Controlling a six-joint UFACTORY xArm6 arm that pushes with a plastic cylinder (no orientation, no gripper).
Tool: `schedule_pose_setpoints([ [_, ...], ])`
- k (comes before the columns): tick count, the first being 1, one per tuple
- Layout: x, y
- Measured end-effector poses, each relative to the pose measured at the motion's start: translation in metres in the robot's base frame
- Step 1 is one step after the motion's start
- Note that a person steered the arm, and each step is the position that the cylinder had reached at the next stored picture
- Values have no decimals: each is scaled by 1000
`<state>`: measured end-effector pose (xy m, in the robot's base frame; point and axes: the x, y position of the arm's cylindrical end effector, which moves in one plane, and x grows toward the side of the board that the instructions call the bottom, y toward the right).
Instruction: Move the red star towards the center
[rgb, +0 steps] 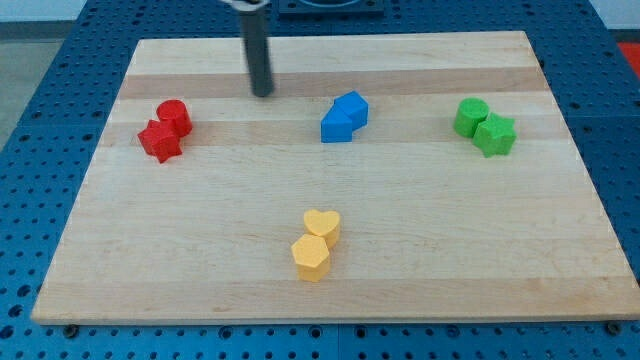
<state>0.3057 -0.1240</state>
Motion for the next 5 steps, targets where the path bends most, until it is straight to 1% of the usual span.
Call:
schedule_pose_setpoints([
  [1, -2, -55],
  [2, 8, -104],
  [3, 37, -126],
  [5, 97, -130],
])
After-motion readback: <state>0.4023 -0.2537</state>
